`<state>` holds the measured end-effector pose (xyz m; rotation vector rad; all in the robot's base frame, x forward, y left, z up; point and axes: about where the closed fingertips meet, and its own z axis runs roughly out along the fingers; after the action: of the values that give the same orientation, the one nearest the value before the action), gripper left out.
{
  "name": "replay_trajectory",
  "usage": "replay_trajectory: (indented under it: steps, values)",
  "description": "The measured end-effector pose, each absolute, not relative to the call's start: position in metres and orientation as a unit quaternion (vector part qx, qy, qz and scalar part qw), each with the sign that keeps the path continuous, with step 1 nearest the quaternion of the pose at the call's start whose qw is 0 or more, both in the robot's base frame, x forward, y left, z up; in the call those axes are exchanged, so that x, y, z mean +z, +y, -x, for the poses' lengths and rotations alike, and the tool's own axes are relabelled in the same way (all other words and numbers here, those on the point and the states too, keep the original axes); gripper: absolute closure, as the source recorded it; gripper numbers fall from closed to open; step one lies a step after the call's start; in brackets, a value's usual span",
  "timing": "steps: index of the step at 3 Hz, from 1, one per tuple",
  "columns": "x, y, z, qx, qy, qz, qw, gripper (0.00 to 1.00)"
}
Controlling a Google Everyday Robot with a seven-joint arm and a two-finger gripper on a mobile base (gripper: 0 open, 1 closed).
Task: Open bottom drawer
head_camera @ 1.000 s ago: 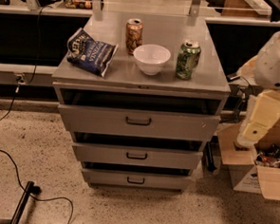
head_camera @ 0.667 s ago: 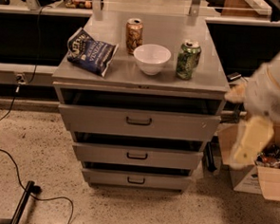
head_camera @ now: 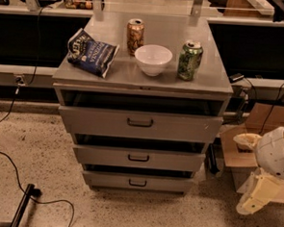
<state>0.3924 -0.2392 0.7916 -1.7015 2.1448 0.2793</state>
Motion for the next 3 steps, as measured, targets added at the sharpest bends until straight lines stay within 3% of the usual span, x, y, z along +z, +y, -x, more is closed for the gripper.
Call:
replay_trajectory:
  steps: [2,3]
  values:
    - [0.738,-0.225,-0.383,0.144,0.758,0.612,0.173,0.00]
    - [0.673,-0.225,-0.362,0.146,0.737,0.625,0.211,0.00]
